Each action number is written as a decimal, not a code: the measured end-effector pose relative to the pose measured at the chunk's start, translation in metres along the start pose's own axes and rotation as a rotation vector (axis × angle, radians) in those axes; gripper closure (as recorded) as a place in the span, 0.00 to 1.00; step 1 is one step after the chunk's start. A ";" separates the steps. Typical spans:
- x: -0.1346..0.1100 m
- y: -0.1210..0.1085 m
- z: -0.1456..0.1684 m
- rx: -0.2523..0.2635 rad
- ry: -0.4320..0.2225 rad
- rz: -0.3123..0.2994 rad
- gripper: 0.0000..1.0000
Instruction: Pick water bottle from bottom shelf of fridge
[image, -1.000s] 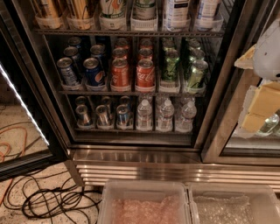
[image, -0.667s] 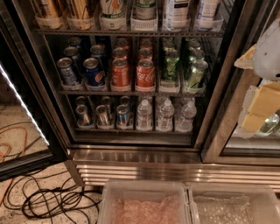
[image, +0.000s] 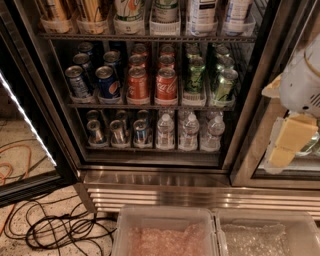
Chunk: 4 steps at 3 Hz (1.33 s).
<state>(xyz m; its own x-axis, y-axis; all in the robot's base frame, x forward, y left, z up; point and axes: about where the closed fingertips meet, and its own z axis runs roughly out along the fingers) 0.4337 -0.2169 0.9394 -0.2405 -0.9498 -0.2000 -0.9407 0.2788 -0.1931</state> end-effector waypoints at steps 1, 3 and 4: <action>-0.001 0.017 0.024 -0.065 -0.001 -0.025 0.00; -0.008 0.039 0.051 -0.100 -0.032 -0.005 0.00; -0.029 0.071 0.119 -0.152 -0.072 0.056 0.00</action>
Offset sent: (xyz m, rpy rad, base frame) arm -0.0082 0.0078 -0.0207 0.0092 0.0472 0.0303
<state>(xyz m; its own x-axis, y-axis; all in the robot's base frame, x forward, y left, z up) 0.4023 -0.1524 0.8174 -0.2811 -0.9192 -0.2757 -0.9529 0.3015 -0.0335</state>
